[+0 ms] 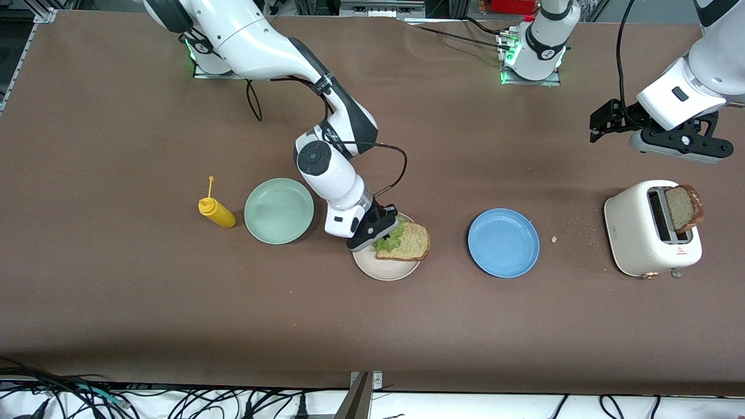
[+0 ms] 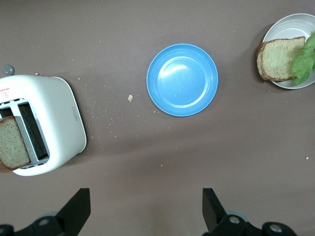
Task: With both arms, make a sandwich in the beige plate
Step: 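Lower the lettuce onto the bread and open the right gripper, then withdraw the right gripper while the left gripper grasps the toaster bread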
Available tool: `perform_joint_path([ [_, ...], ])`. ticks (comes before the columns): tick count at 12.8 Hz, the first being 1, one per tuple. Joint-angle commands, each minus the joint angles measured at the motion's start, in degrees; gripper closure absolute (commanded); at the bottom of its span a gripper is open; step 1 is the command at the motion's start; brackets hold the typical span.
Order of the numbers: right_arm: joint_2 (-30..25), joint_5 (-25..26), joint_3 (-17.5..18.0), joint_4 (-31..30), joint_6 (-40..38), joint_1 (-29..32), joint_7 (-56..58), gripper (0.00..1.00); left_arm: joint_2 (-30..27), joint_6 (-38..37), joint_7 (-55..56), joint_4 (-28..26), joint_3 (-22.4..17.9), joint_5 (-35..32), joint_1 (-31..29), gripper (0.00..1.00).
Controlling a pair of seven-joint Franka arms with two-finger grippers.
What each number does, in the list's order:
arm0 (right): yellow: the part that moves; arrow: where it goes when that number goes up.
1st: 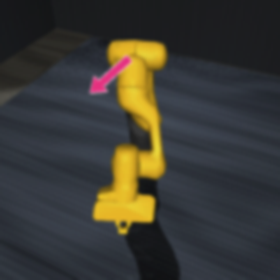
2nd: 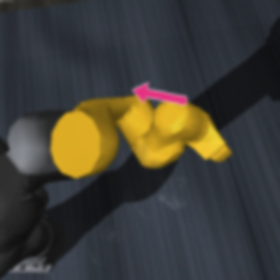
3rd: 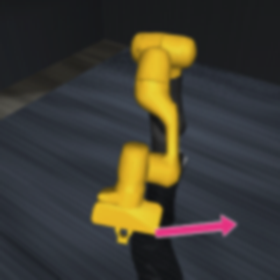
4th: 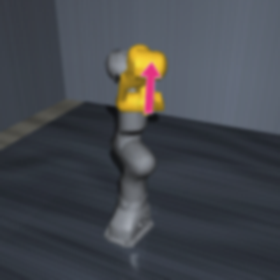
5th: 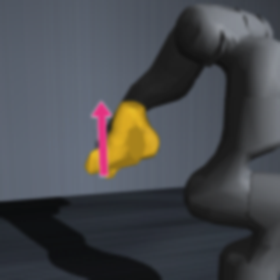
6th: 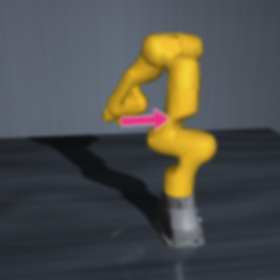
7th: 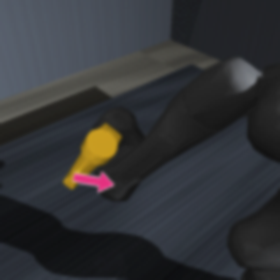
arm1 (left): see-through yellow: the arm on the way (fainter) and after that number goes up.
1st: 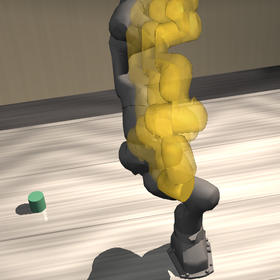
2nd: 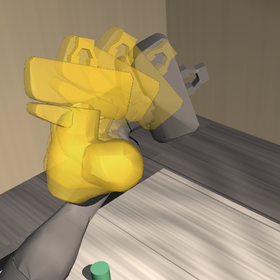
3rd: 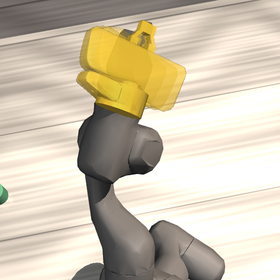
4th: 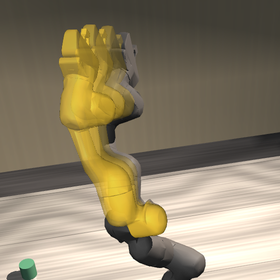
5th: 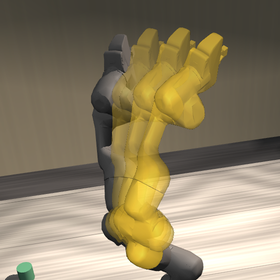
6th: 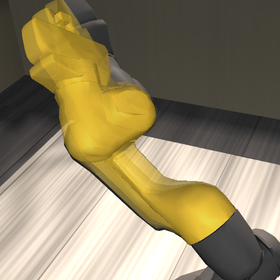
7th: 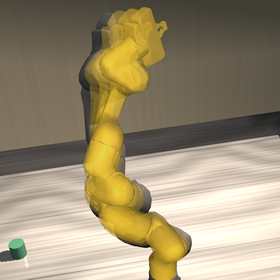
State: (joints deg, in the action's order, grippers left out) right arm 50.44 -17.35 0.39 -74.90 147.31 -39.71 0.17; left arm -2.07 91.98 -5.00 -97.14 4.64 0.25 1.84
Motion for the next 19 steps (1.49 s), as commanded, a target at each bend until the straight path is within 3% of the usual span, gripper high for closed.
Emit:
perform_joint_path([
  [1,1.33,-1.29,-0.65,2.56,0.17,-0.72,0.10,1.00,-0.92,-0.40,0.43,-0.51,0.11,-1.75,0.09,0.00],
  [2,1.33,-1.29,-0.65,2.56,0.43,-0.64,0.18,0.58,-0.92,-0.40,0.43,-0.42,0.11,-1.75,0.09,0.00],
  [3,1.15,-1.29,-0.74,2.39,0.35,-0.72,0.36,0.01,-0.92,-0.40,0.43,-0.51,0.11,-1.75,0.09,0.00],
  [9,-1.47,-1.02,-1.35,1.86,-1.14,-0.11,1.15,0.00,-0.74,-0.40,0.25,-0.51,-0.24,-1.83,-0.35,0.00],
  [13,-9.38,-0.23,-1.35,-6.99,-6.76,3.22,1.59,0.00,0.75,-0.14,-0.89,-0.42,-1.03,-5.09,-6.22,0.00],
  [17,-17.12,0.38,-0.92,-14.57,-15.18,9.28,1.68,0.00,9.16,0.13,-1.07,5.71,-0.95,-4.83,-14.66,0.00],
  [19,-20.28,4.31,-0.65,-14.84,-22.82,12.79,1.59,0.00,14.00,0.30,-1.42,9.67,-1.03,-5.00,-15.82,0.00],
])
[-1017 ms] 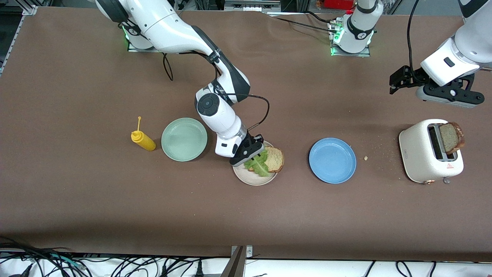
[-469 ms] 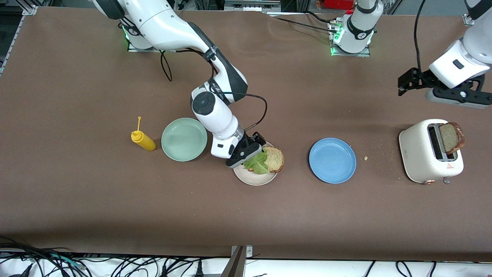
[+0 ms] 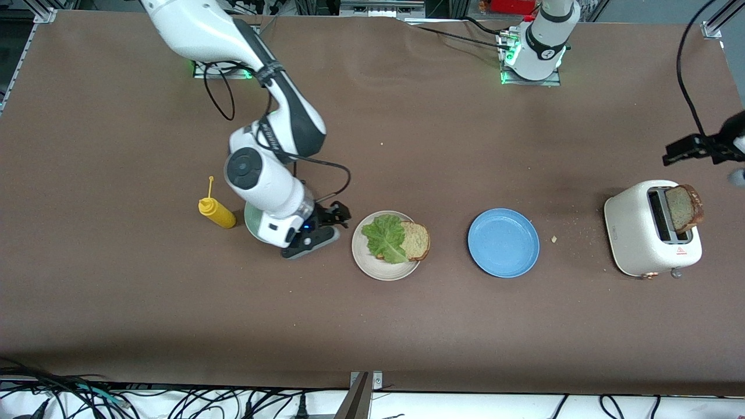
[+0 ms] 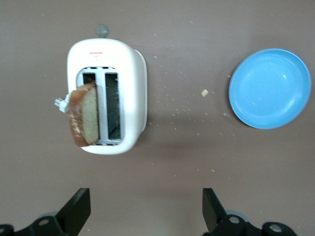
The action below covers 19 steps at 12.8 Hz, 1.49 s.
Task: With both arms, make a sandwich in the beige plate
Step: 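Withdraw the right gripper while the left gripper grasps the toaster bread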
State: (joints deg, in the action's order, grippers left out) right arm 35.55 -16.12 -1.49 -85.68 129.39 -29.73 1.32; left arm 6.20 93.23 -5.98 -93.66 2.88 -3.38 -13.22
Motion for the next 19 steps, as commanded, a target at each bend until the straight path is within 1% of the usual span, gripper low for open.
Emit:
perform_joint_path([
  [1,-6.80,6.07,1.22,-4.06,-8.59,4.49,0.44,0.00,7.58,0.27,-0.44,6.82,0.55,-1.45,-1.79,0.00],
  [2,-8.12,7.41,1.31,-4.06,-11.76,6.16,0.35,0.00,8.38,4.03,-0.61,6.30,0.64,-1.63,-4.07,0.00],
  [4,-10.67,7.60,1.40,-4.93,-16.08,10.02,0.44,0.00,12.76,8.96,-6.99,6.03,0.64,-1.46,-6.36,0.00],
  [5,-11.90,7.68,2.27,-6.24,-16.53,12.31,0.44,0.00,14.35,10.72,-7.90,5.86,0.64,-1.37,-7.07,0.00],
  [7,-14.80,7.77,2.72,-8.53,-16.53,15.66,0.09,0.00,15.68,11.27,-8.00,4.55,0.64,-1.45,-8.83,0.00],
  [10,-18.58,13.46,2.54,-13.01,-16.80,20.14,-0.26,0.00,15.68,13.98,-8.00,0.85,0.64,-2.15,-9.10,0.00],
  [11,-19.98,14.96,2.46,-14.50,-16.80,20.94,-1.65,0.00,15.68,14.69,-8.00,-0.81,0.64,-4.07,-9.27,0.00],
  [12,-21.30,15.85,2.45,-15.21,-17.49,21.73,-4.28,0.00,15.68,14.70,-8.00,-1.17,0.64,-5.57,-9.28,0.15],
  [13,-22.36,17.25,2.45,-15.22,-18.89,22.26,-7.18,0.00,15.60,14.18,-8.08,-1.18,0.64,-5.67,-9.28,0.57],
  [15,-24.03,20.94,2.45,-15.04,-21.01,23.05,-13.24,0.00,15.60,12.69,-8.08,-1.18,0.64,-5.67,-9.28,1.00],
  [19,-28.95,21.66,2.54,-14.60,-23.39,25.77,-13.89,0.00,15.16,11.01,-10.19,-0.65,0.64,-5.76,-10.06,1.00],
])
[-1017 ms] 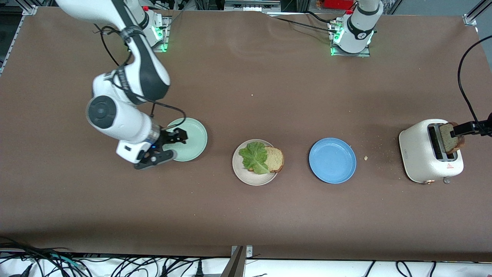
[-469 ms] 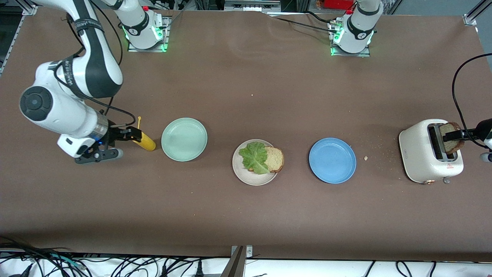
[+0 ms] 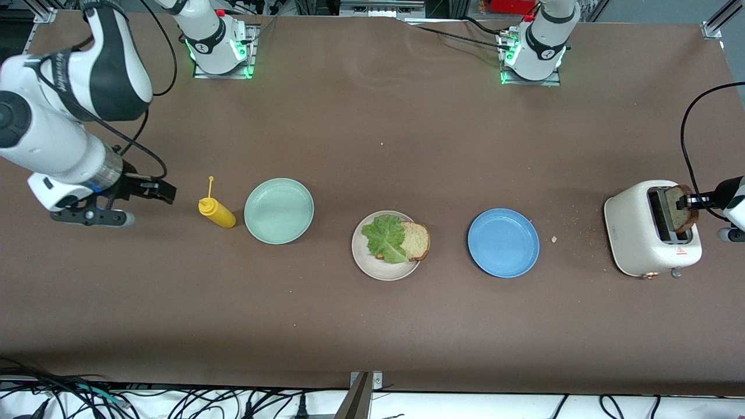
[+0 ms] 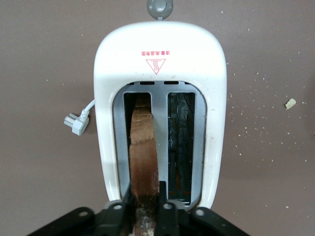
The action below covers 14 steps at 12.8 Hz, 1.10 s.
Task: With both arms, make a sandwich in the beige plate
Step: 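Withdraw the right gripper while the left gripper grasps the toaster bread, then lift the bread slice from the toaster and carry it over the lettuce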
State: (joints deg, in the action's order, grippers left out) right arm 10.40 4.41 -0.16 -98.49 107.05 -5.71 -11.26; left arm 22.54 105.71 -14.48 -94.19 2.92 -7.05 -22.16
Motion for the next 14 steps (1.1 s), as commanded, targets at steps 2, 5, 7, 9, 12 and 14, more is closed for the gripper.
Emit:
perform_joint_path([
  [2,-6.08,0.78,1.12,-1.10,-1.15,3.33,1.92,0.00,-2.23,-3.13,-2.22,1.02,0.51,-2.09,-1.14,1.00],
  [5,-7.76,0.25,0.77,2.40,-4.37,3.34,5.64,0.00,-4.87,-5.94,-2.93,3.38,0.95,-2.18,-1.22,1.00],
  [7,-7.85,0.07,0.51,6.18,-11.13,3.34,5.73,0.00,-5.14,-11.29,-2.84,8.20,2.26,-2.09,-0.26,1.00],
  [9,-7.85,0.16,-0.36,7.87,-13.70,3.34,5.81,0.00,-5.05,-17.00,-2.84,11.91,6.29,-1.31,1.06,1.00],
  [12,-7.68,-0.10,-1.77,9.36,-16.08,3.34,5.90,0.00,-4.53,-17.73,-2.23,11.92,13.76,2.71,1.15,1.00],
  [14,-7.15,-3.08,-2.92,10.77,-17.40,3.34,5.90,0.00,-3.13,-18.60,-2.05,11.75,15.63,7.82,4.03,1.00],
])
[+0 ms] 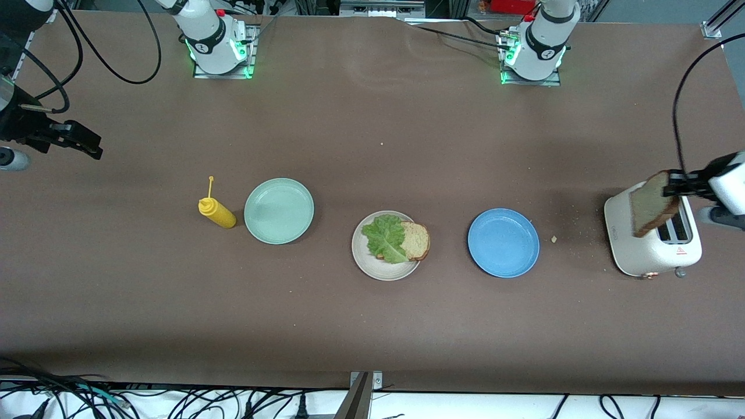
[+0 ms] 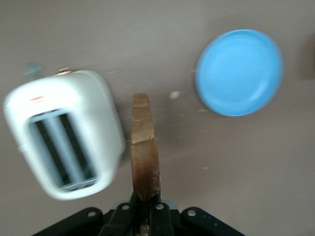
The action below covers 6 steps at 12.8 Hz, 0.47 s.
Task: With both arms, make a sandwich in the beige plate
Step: 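Lift the bread slice from the toaster and carry it over the lettuce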
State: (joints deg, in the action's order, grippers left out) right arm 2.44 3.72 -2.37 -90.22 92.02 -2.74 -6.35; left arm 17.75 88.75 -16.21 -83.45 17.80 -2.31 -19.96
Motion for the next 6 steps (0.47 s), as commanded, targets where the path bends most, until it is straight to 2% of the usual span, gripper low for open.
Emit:
perform_joint_path([
  [1,0.90,-2.40,-1.14,2.50,-2.29,0.37,1.08,0.00,2.29,-1.83,-0.31,1.10,0.75,5.71,3.51,1.00],
  [3,1.08,-2.40,-1.24,2.59,-1.94,0.28,1.52,0.00,4.91,-1.83,-0.31,1.10,0.75,12.82,6.41,1.00],
  [6,1.25,-2.13,-1.15,2.59,-1.50,0.28,1.52,0.00,12.20,-1.04,-0.49,2.50,0.75,23.55,9.59,1.00],
])
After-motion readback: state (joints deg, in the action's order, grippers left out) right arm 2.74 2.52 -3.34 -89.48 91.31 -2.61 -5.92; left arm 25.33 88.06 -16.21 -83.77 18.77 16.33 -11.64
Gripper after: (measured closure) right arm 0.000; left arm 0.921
